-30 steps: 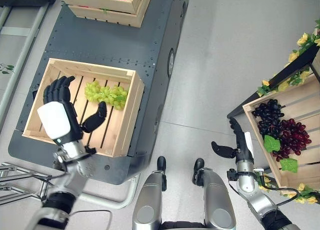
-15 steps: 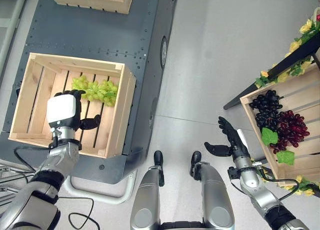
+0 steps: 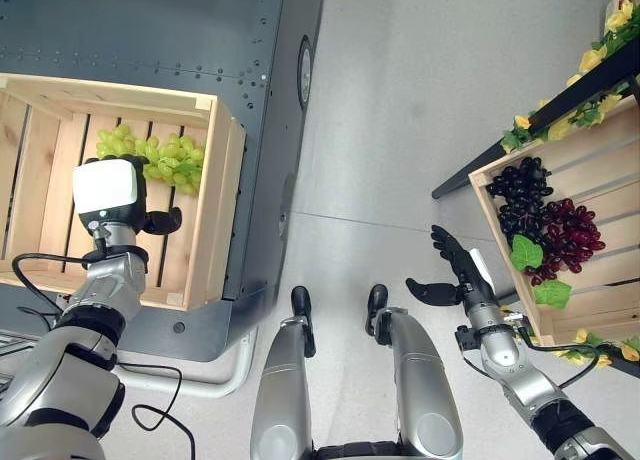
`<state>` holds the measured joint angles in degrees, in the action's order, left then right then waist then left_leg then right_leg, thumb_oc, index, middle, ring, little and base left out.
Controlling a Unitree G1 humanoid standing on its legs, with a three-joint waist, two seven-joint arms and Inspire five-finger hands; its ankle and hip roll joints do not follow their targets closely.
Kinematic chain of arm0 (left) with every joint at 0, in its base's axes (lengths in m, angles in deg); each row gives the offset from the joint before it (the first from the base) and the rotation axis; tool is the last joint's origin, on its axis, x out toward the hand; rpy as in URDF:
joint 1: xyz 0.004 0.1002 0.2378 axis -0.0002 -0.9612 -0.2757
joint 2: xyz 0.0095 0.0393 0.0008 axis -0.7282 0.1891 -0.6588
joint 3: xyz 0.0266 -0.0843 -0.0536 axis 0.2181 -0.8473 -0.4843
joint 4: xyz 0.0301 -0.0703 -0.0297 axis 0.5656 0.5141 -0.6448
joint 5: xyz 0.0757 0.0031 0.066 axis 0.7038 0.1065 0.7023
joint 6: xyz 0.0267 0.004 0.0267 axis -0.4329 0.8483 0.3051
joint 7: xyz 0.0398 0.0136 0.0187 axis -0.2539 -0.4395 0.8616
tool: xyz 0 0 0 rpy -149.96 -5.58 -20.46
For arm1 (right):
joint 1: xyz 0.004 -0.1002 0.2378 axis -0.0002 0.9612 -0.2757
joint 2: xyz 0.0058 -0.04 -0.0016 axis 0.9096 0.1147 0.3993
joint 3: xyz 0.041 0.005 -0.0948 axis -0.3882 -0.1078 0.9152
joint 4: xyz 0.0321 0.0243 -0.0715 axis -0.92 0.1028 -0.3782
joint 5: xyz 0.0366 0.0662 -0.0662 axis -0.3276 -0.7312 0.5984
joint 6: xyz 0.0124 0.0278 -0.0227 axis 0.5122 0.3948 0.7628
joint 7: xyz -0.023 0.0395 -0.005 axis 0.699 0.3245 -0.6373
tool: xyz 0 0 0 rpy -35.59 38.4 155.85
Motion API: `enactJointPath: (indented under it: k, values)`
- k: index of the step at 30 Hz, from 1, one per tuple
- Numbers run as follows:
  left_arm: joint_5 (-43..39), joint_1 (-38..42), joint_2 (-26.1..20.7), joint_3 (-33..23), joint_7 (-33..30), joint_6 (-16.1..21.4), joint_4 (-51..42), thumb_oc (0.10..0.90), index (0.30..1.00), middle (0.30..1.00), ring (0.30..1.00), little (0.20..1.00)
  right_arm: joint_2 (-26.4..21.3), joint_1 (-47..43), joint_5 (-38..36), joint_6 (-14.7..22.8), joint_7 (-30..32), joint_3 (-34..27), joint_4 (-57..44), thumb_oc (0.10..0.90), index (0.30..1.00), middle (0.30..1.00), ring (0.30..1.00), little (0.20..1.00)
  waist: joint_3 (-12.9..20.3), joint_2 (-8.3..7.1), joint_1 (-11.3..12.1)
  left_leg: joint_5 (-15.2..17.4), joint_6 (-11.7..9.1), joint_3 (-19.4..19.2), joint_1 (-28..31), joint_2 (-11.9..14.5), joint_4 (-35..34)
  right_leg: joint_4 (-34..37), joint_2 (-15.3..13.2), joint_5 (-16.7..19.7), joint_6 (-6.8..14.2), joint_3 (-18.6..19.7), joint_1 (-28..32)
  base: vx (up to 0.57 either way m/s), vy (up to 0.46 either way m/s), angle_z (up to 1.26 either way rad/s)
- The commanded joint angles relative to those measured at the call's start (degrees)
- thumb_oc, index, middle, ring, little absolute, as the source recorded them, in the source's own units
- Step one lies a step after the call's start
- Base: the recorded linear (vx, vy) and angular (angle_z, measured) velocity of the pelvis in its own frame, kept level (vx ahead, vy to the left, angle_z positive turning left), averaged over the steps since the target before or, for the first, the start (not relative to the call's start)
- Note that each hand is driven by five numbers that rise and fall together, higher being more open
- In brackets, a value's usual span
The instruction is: Pick up the fruits from the basket on one side to the basket on the other side
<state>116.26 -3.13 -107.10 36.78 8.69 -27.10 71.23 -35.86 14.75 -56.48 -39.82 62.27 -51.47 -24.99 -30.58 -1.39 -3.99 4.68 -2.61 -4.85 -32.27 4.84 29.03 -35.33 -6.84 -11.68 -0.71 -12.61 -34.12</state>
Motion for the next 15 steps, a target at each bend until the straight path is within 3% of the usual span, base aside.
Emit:
enactJointPath:
  k: [1,9,15]
  values:
    - [2.63,3.58,-9.59,-2.75,-3.72,-3.35,-1.22,0.8,0.9,0.9,0.9,0.9,-0.97,-0.1,-1.75,5.76,-0.9,-0.44,-6.43,0.8,0.9,0.9,0.9,0.9,0.79,-1.04,0.28,0.87,3.0,-3.91,0.38,-1.54,4.33,2.25,1.76,-0.18,-1.13,0.64,4.47,-0.01,0.021,0.09]
    - [4.19,8.44,-12.58,-0.17,-3.66,-7.4,-0.54,0.8,0.9,0.9,0.9,0.9,-0.76,-0.69,-2.88,5.27,-1.9,-0.4,-5.85,0.8,0.9,0.9,0.9,0.9,0.79,-2.32,0.63,2.54,3.54,-4.11,-0.77,-1.01,5.05,0.94,1.44,-0.44,-1.17,0.22,3.29,0.0,0.007,0.02]
    - [5.74,11.51,-13.64,1.25,-3.09,-6.69,-0.16,0.8,0.9,0.9,0.9,0.9,-0.28,-0.49,-3.71,5.46,-2.5,0.02,-5.79,0.8,0.9,0.9,0.9,0.9,0.79,-3.11,0.77,3.86,3.92,-4.03,-1.22,-0.95,5.44,0.09,1.25,-0.39,-0.96,0.08,2.57,0.0,0.0,0.0]
